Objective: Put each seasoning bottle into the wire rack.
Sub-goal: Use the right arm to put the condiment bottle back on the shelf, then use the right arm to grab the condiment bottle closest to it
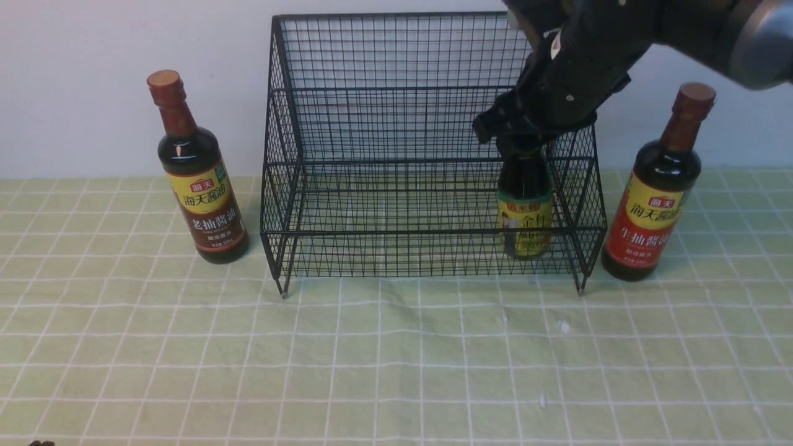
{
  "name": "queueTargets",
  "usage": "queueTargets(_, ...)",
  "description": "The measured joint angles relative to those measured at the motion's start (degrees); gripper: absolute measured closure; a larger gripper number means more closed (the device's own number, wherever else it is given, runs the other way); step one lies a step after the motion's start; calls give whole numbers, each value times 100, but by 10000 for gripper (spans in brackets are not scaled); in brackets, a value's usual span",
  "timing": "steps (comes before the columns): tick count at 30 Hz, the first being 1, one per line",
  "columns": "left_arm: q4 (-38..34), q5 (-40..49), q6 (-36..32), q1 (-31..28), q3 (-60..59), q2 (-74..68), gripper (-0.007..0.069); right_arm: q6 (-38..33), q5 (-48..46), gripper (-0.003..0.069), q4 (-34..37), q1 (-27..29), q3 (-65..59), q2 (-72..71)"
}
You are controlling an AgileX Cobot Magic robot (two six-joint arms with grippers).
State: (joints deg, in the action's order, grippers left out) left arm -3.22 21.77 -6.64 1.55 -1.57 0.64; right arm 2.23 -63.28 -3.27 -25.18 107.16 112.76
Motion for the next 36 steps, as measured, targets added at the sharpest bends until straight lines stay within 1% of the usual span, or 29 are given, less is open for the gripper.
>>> queueTargets(4, 0, 0, 0, 0, 0, 0, 631, 0, -77, 348, 144, 0, 19, 117)
queueTargets(7, 0, 0, 0, 0, 0, 0, 631, 0, -256, 291, 206, 0, 63, 117)
queueTargets(9, 0, 0, 0, 0, 0, 0, 631, 0, -485, 215, 235, 0, 153, 91)
queueTargets(10, 0, 0, 0, 0, 0, 0, 631, 0, -602, 190, 234, 0, 216, 80)
queueTargets(14, 0, 0, 0, 0, 0, 0, 631, 0, -820, 153, 234, 0, 562, -40)
queueTargets(18, 0, 0, 0, 0, 0, 0, 631, -111, -854, 155, 228, 0, 1028, -276)
queueTargets(21, 0, 0, 0, 0, 0, 0, 631, -148, -866, 174, 37, 0, 1369, -722)
queueTargets(22, 0, 0, 0, 0, 0, 0, 631, -109, -868, 183, -235, 0, 1444, -1022)
queueTargets(23, 0, 0, 0, 0, 0, 0, 631, -109, -868, 183, -277, 0, 1444, -1061)
queueTargets(25, 0, 0, 0, 0, 0, 0, 631, 91, -894, 189, -873, 85, 1446, -1586)
queueTargets(27, 0, 0, 0, 0, 0, 0, 631, 170, -894, 190, -1017, 171, 1387, -1766)
queueTargets(30, 0, 0, 0, 0, 0, 0, 631, 376, -912, 194, -1191, 621, 842, -2337)
queueTargets(32, 0, 0, 0, 0, 0, 0, 631, 433, -912, 195, -1175, 862, 324, -2618)
queueTargets(33, 0, 0, 0, 0, 0, 0, 631, 462, -868, 195, -1107, 1028, -173, -2826)
queueTargets(34, 0, 0, 0, 0, 0, 0, 631, 462, -829, 195, -1093, 1049, -252, -2854)
queueTargets(35, 0, 0, 0, 0, 0, 0, 631, 496, -702, 195, -1020, 1156, -570, -2962)
queueTargets(36, 0, 0, 0, 0, 0, 0, 631, 570, -416, 195, -928, 1270, -1152, -3135)
